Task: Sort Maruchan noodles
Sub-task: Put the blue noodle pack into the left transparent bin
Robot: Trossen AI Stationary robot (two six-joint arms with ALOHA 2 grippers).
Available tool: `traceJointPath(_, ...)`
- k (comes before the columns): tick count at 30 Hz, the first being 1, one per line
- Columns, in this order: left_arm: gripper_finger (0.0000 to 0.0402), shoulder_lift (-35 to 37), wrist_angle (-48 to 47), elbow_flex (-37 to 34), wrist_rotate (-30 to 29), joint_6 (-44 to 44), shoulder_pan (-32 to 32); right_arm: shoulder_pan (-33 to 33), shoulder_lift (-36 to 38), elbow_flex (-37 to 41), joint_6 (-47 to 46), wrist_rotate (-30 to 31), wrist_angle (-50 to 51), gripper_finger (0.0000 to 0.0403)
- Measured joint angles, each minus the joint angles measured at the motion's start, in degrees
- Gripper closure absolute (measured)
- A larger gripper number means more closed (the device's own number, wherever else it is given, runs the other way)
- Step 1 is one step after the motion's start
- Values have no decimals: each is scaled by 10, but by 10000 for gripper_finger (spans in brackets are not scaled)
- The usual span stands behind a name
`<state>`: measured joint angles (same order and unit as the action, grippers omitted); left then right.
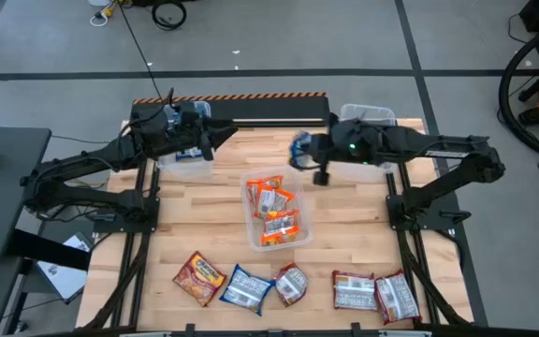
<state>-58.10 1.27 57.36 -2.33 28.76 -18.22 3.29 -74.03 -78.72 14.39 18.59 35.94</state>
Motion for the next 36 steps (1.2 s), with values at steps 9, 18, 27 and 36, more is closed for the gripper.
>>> traceJointPath(9, 158, -109, 79, 0, -55, -28, 44, 35, -110, 0, 97, 45, -160, 397)
traceJointPath(18, 131, -193, 60, 0, -84, -40, 33, 37, -165, 1, 126, 79, -175, 397)
traceJointPath(27, 123, -236, 56, 0, -75, -59, 32, 37, -162, 1, 129, 58, -220, 396)
traceJointPath(36, 161, -239, 58, 0, -82, -88, 26, 37, -158, 1, 128, 44, -222, 396)
